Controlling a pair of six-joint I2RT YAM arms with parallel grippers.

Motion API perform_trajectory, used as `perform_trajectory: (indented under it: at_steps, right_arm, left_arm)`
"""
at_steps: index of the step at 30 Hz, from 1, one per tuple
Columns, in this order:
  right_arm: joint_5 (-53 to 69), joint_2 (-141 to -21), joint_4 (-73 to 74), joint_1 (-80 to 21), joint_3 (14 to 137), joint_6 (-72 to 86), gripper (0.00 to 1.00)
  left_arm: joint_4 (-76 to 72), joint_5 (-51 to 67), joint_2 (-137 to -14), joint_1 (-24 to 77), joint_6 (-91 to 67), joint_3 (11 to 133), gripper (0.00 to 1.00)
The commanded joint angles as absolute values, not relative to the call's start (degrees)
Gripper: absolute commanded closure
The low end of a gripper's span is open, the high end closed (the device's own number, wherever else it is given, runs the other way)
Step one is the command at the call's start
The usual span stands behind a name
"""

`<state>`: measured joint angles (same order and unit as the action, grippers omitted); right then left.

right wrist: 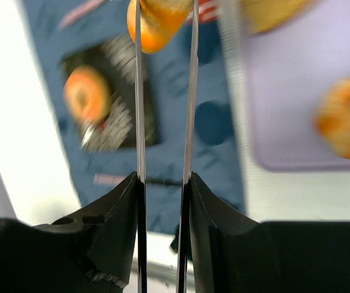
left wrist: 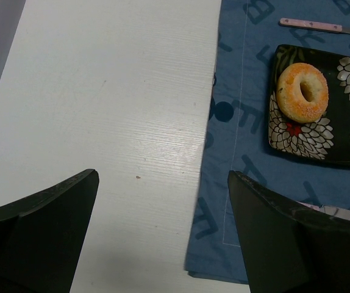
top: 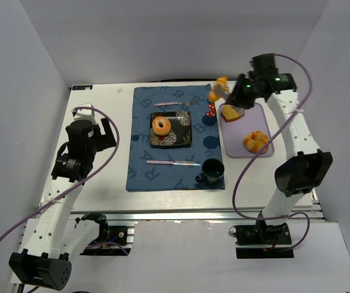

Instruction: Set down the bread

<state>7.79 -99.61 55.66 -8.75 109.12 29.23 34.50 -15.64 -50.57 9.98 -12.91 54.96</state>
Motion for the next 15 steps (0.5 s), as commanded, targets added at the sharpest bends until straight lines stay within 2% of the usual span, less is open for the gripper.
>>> perform_trajectory:
  at_steps: [1, 7, 15]
  right_arm:
    - [12.83, -102.38, 58.09, -17.81, 113.02, 23.12, 0.71]
    - [13.45, -105.38, 54.85, -25.3, 111.45, 23.99, 0.71]
    - [12.48, -108.1, 52.03, -29.26, 108.02, 24.96, 0.7]
  left_arm:
    - [34.54, -15.38, -50.01, 10.28, -12.66, 55.02, 0.02]
    - [34.98, -15.21, -49.66, 10.28, -13.01, 55.02, 0.02]
    - [35.68, -15.12, -49.13, 10.28, -13.01, 55.02, 0.02]
